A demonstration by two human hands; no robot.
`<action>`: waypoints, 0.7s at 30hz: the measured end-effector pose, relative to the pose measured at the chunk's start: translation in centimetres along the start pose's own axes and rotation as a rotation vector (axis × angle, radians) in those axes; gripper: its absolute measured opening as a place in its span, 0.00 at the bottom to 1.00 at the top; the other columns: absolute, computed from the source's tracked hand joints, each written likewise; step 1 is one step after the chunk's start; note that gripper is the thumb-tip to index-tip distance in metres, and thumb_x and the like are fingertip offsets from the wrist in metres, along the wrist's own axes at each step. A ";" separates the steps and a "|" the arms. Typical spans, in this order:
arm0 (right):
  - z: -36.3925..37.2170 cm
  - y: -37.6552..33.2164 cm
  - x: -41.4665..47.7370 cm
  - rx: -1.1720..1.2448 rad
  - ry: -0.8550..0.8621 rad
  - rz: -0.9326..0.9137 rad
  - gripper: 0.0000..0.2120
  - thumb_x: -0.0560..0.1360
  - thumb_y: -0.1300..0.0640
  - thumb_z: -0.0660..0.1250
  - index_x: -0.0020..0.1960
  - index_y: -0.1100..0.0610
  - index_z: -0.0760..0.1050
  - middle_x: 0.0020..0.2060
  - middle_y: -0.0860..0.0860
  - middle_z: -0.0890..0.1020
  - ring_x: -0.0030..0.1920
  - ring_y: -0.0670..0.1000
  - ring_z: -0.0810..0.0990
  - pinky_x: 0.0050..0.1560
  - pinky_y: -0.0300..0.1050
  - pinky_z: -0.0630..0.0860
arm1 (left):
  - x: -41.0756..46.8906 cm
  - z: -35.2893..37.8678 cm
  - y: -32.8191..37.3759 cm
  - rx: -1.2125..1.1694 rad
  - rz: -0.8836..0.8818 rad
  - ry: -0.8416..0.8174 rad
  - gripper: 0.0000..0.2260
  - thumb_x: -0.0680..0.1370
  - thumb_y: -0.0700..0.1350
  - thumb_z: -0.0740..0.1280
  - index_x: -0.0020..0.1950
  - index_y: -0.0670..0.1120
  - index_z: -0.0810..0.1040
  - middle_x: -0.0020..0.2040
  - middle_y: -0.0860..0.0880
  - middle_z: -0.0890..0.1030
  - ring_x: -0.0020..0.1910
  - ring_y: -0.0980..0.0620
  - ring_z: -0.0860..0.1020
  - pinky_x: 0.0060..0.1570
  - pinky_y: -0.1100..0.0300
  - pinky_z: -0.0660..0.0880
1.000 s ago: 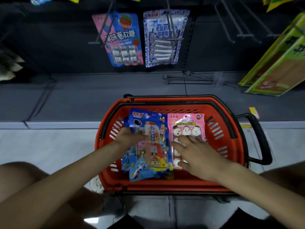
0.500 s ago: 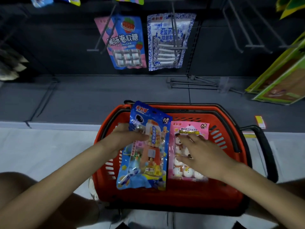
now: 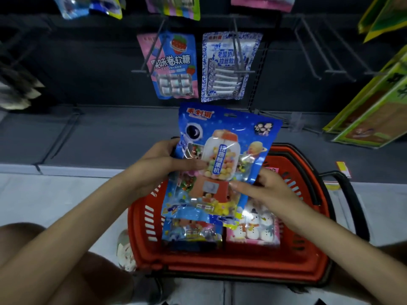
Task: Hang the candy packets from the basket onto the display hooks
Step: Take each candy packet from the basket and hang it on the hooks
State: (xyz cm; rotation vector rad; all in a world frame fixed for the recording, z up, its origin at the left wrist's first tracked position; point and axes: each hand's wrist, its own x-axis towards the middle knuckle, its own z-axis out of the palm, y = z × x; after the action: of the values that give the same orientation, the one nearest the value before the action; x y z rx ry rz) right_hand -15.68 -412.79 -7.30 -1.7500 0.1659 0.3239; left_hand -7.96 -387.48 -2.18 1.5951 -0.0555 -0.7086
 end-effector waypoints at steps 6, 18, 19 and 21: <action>0.3 -3.4 -1.0 0.052 0.111 -0.142 0.18 0.69 0.52 0.78 0.56 0.59 0.84 0.49 0.52 0.89 0.50 0.53 0.88 0.51 0.51 0.83 | -1.5 0.0 1.6 -0.048 0.192 0.077 0.20 0.71 0.41 0.77 0.61 0.39 0.79 0.55 0.43 0.87 0.53 0.41 0.87 0.51 0.50 0.85; 3.5 -14.7 1.8 -0.020 0.120 -0.465 0.16 0.75 0.58 0.76 0.61 0.50 0.82 0.53 0.45 0.88 0.52 0.46 0.87 0.49 0.40 0.82 | -4.7 -6.7 6.1 0.043 0.685 0.501 0.15 0.78 0.43 0.73 0.65 0.46 0.79 0.58 0.47 0.86 0.56 0.49 0.85 0.55 0.51 0.82; 4.0 -15.6 2.2 -0.016 0.118 -0.482 0.15 0.75 0.58 0.77 0.61 0.49 0.82 0.52 0.45 0.88 0.52 0.47 0.88 0.50 0.42 0.83 | -4.9 -7.8 6.7 0.042 0.718 0.542 0.14 0.79 0.41 0.73 0.64 0.46 0.79 0.57 0.47 0.86 0.54 0.51 0.85 0.54 0.52 0.82; 5.2 -17.7 3.0 -0.007 0.103 -0.507 0.14 0.75 0.59 0.76 0.60 0.50 0.83 0.51 0.46 0.89 0.51 0.48 0.88 0.49 0.44 0.84 | -5.4 -9.9 7.9 0.040 0.771 0.608 0.11 0.79 0.39 0.72 0.61 0.48 0.81 0.54 0.47 0.87 0.50 0.54 0.84 0.51 0.57 0.80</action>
State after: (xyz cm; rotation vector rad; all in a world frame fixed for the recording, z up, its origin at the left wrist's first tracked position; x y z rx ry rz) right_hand -8.39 -403.94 7.40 -1.7489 -0.2056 -0.1354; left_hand -4.76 -377.75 7.06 1.5996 -0.2219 0.3788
